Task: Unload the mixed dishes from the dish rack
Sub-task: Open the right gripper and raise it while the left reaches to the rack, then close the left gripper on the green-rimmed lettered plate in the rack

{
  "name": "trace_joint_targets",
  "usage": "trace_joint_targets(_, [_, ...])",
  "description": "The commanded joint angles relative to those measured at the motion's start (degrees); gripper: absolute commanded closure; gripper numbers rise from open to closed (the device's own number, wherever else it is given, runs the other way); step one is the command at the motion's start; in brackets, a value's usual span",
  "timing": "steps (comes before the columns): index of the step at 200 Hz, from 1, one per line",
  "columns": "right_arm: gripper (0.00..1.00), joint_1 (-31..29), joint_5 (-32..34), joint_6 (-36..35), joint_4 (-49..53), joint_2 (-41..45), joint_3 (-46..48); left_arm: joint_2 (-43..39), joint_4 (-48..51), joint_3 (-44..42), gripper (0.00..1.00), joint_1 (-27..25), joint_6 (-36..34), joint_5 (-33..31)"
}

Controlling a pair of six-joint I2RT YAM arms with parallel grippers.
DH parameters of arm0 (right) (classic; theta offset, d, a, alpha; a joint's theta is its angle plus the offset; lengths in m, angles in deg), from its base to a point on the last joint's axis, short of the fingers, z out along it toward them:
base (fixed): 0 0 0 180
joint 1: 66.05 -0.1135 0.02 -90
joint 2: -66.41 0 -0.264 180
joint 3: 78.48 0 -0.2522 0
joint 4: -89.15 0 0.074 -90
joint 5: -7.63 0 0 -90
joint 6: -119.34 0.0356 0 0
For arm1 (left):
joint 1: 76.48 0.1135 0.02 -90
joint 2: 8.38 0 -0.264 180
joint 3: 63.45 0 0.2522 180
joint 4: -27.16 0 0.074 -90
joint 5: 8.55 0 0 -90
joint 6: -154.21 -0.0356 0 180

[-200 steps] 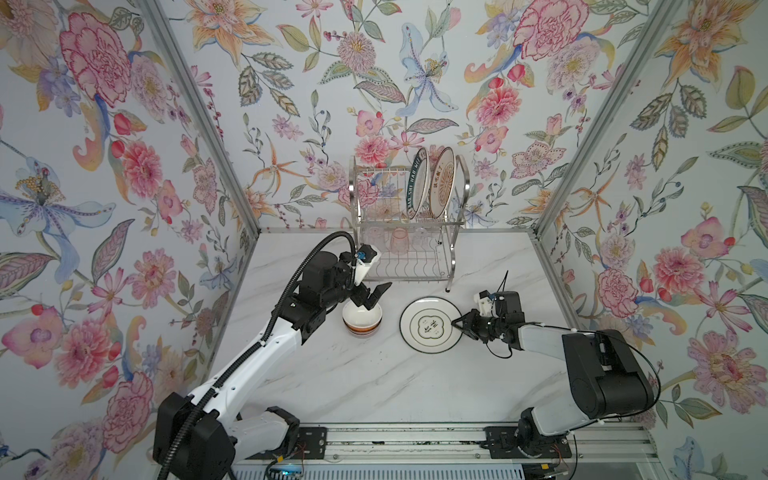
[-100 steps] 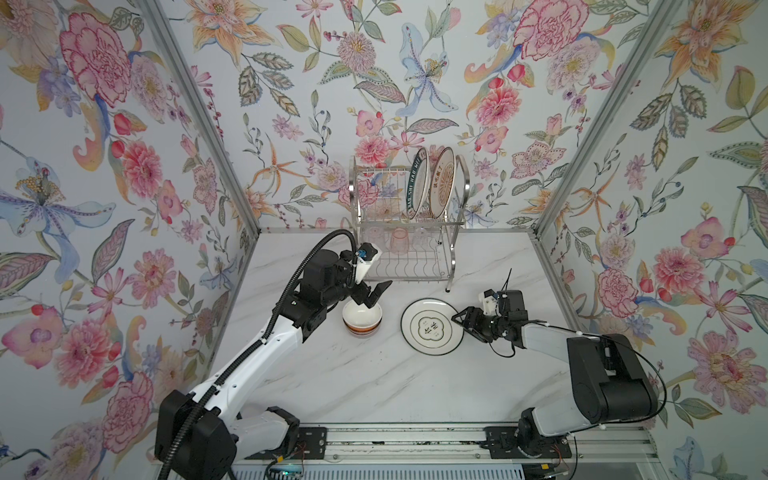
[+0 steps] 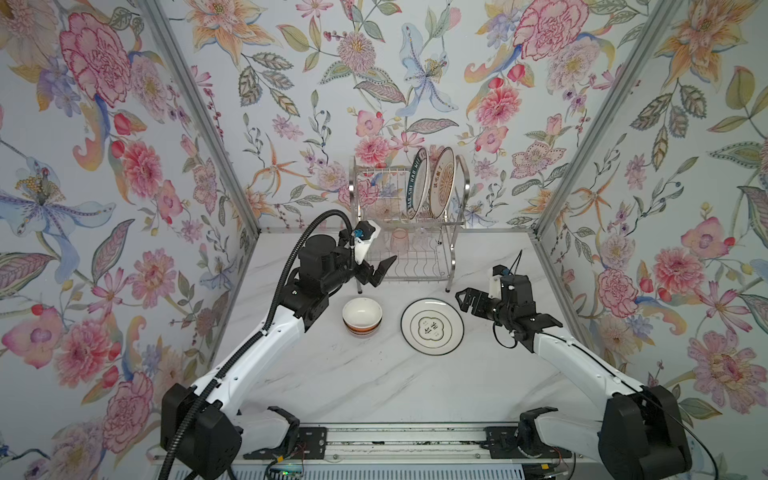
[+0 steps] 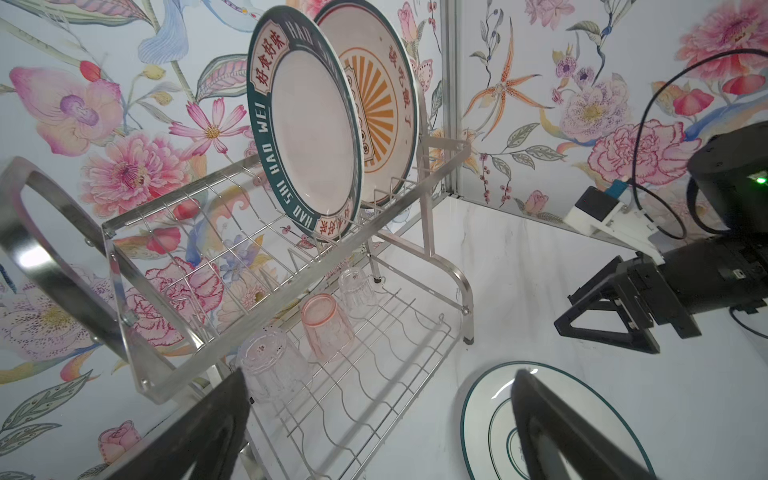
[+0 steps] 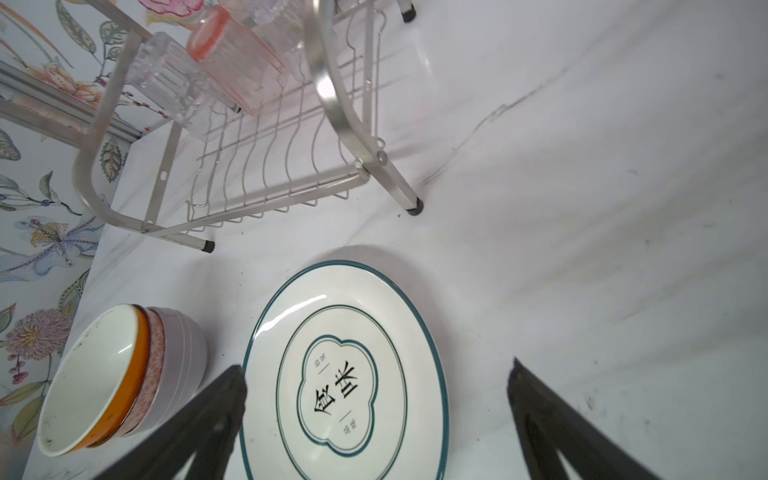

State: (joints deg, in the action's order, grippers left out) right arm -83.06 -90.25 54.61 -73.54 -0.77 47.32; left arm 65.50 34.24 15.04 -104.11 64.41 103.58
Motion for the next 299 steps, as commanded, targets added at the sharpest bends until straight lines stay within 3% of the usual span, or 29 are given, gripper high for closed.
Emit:
trace_joint_targets(1, [0.01,-3.21,7.74,-7.04,-5.99,4.39,2.08,2.30,-9.37,1.96,0.01,0.28,5.37,0.75])
trace_joint_targets(33, [0.01,-8.08,12.48,-12.28,-18.20,10.01,6.77,5.74,-13.66,4.62,0.03,0.09,7.30,0.22])
trace_joint_targets(104, [0.01,-13.37,16.02,-17.45,-24.56,13.03,6.33,15.00,-9.45,16.08,0.12,-4.58,1.38,-4.51])
trace_joint_targets(155, [0.01,-13.40,16.84,-19.04,-30.74,12.58,8.31,23.33,-12.81,22.77,0.24,-6.29,3.86,-8.50])
trace_joint_targets(236, [0.01,-12.37,17.62,-17.71,-35.21,15.83,11.89,35.07,-9.71,36.45,0.43,-8.05,6.38,-13.26])
trace_joint_targets(299, [0.01,-9.23,15.34,-13.91,-34.87,18.73,12.56,37.47,-10.85,37.95,0.56,-8.40,9.75,-15.44])
